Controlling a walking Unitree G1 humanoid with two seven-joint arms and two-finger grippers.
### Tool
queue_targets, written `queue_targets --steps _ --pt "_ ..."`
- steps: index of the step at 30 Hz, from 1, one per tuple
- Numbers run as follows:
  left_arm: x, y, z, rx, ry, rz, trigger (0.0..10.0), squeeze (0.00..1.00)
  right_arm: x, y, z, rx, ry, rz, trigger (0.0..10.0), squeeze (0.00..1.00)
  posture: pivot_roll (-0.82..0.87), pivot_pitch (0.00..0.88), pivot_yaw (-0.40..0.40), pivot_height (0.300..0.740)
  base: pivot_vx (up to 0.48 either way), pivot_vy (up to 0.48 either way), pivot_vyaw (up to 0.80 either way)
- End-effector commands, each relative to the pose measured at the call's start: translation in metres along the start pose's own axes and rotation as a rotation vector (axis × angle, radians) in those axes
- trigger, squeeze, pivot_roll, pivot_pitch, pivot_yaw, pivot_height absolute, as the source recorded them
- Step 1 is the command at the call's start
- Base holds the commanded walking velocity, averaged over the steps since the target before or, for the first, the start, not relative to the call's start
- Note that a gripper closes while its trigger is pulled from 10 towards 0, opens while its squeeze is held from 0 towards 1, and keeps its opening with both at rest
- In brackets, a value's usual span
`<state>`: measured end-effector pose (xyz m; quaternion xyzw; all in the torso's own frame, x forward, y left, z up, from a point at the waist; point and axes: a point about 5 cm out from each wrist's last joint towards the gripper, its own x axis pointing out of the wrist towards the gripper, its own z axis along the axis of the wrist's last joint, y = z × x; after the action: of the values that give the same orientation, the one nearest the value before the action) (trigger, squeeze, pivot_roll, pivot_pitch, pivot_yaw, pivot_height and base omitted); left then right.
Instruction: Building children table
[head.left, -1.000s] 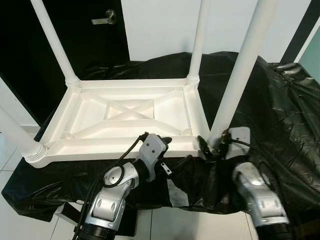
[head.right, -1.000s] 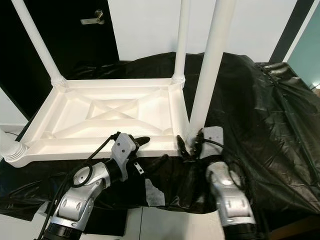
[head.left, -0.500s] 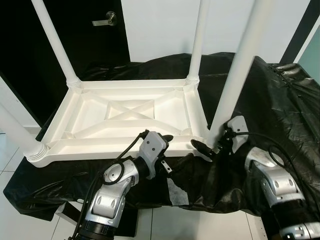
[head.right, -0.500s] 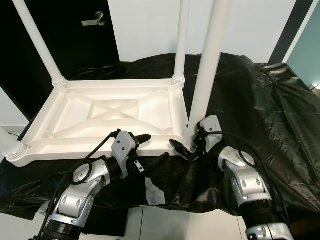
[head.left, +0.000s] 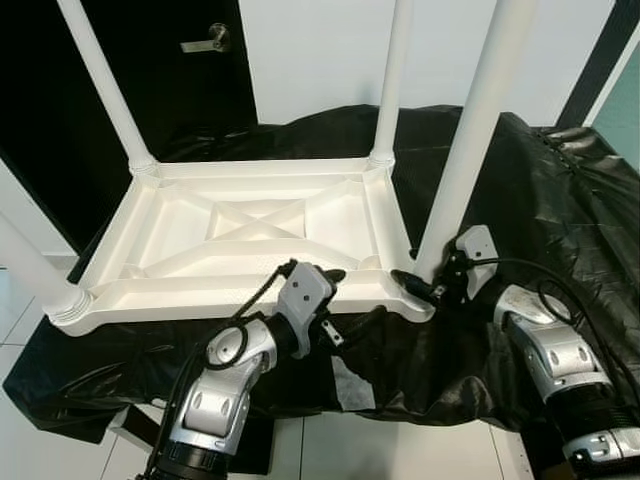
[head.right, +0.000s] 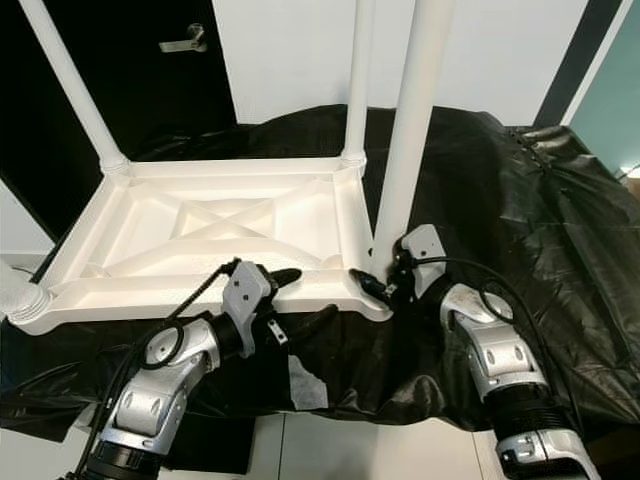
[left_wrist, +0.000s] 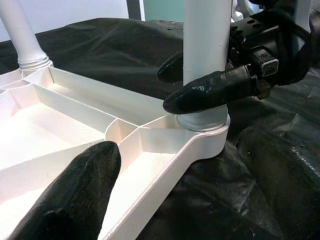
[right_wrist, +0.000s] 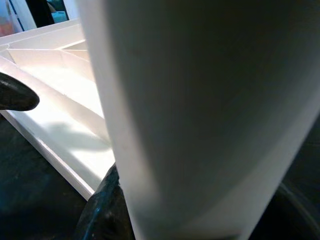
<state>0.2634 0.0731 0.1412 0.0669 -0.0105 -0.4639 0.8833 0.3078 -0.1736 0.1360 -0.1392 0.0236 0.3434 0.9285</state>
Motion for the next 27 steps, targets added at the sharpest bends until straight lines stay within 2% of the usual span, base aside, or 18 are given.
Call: queue_targets --steps 1,7,9,10,13,14,17,20,22,27 --pt "-0.002 0.004 -0.001 0.002 0.009 0.094 10.0 0.0 -0.003 0.009 -0.024 0.0 0.129 0.002 10.0 0.0 -0.01 0.0 -0.01 0.74 0.0 0.0 0.0" --pt "-0.002 0.004 -0.001 -0.002 0.01 0.09 10.0 0.0 -0.003 0.015 -0.031 0.04 0.149 -0.13 10.0 0.0 -0.02 0.0 -0.004 0.74 0.0 0.0 0.0" --pt "-0.001 0.001 -0.003 -0.008 0.014 0.075 10.0 0.0 0.0 0.026 -0.034 0.148 0.15 -0.32 10.0 0.0 -0.02 0.0 -0.001 0.74 0.0 0.0 0.0" --pt "-0.001 0.001 -0.003 -0.008 0.014 0.075 10.0 0.0 0.0 0.026 -0.034 0.148 0.15 -0.32 10.0 0.0 -0.02 0.0 -0.001 0.74 0.0 0.0 0.0" --pt "-0.001 -0.001 -0.003 -0.015 0.013 0.065 10.0 0.0 0.003 0.034 -0.031 0.215 0.138 -0.527 10.0 0.0 -0.03 0.0 0.0 0.74 0.0 0.0 0.0" --pt "-0.001 -0.001 -0.003 -0.015 0.013 0.065 10.0 0.0 0.003 0.034 -0.031 0.215 0.138 -0.527 10.0 0.0 -0.03 0.0 0.0 0.74 0.0 0.0 0.0" --pt "0.0 -0.002 -0.003 -0.016 0.014 0.057 10.0 0.0 0.002 0.04 -0.03 0.3 0.142 -0.74 10.0 0.0 -0.03 0.0 0.002 0.74 0.0 0.0 0.0" --pt "0.0 -0.003 -0.004 -0.012 0.016 0.05 10.0 0.0 0.001 0.046 -0.026 0.338 0.136 -0.904 10.0 0.0 -0.03 0.0 -0.001 0.74 0.0 0.0 0.0" --pt "0.001 -0.004 -0.004 -0.011 0.016 0.049 10.0 0.0 0.001 0.047 -0.025 0.34 0.136 -0.921 10.0 0.0 -0.03 0.0 -0.001 0.74 0.0 0.0 0.0" --pt "0.002 -0.004 -0.004 -0.014 0.014 0.047 10.0 0.0 0.005 0.05 -0.02 0.346 0.102 -0.869 10.0 0.0 -0.03 0.0 -0.002 0.74 0.0 0.0 0.0"
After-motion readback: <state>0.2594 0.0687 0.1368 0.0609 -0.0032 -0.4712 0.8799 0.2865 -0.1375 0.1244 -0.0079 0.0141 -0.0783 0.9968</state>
